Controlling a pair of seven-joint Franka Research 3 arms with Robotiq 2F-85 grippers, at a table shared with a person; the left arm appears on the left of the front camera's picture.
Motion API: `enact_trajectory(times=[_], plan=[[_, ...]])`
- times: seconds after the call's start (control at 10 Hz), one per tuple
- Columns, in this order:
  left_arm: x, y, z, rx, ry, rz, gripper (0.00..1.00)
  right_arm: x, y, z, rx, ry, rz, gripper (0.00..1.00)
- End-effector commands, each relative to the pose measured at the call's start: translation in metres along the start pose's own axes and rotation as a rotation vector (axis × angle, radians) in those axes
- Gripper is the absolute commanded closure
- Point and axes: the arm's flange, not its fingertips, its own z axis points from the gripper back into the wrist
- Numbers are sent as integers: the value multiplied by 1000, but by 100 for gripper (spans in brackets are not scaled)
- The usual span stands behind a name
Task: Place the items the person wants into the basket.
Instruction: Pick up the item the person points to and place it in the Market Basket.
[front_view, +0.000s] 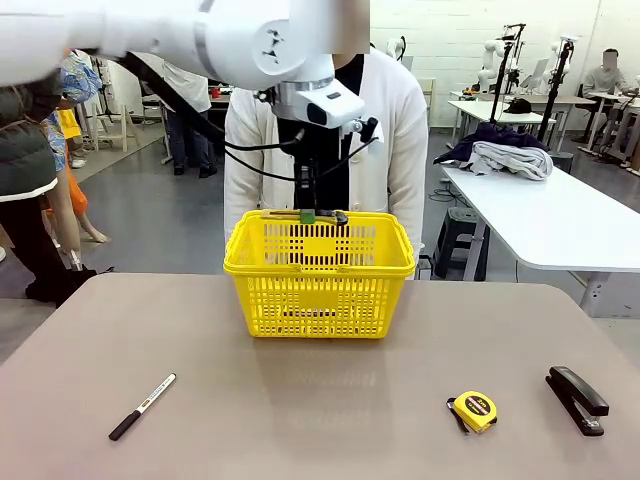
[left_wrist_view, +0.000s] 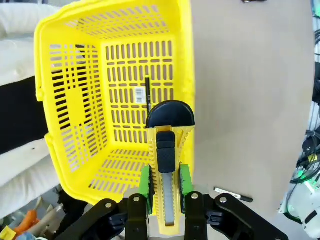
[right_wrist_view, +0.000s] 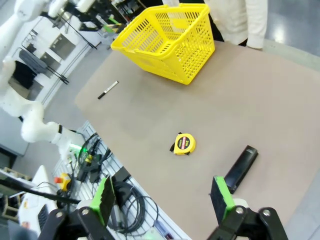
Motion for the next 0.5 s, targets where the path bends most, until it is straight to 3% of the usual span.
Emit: enact_trajectory(times=[0.0,0.4], plan=[[17,45,-12,-19,42,53,74,1,-1,-1,17,-19,13,0],[17,98,-79,-95,-11,74,74,1,-1,-1,17,-19,13,0]])
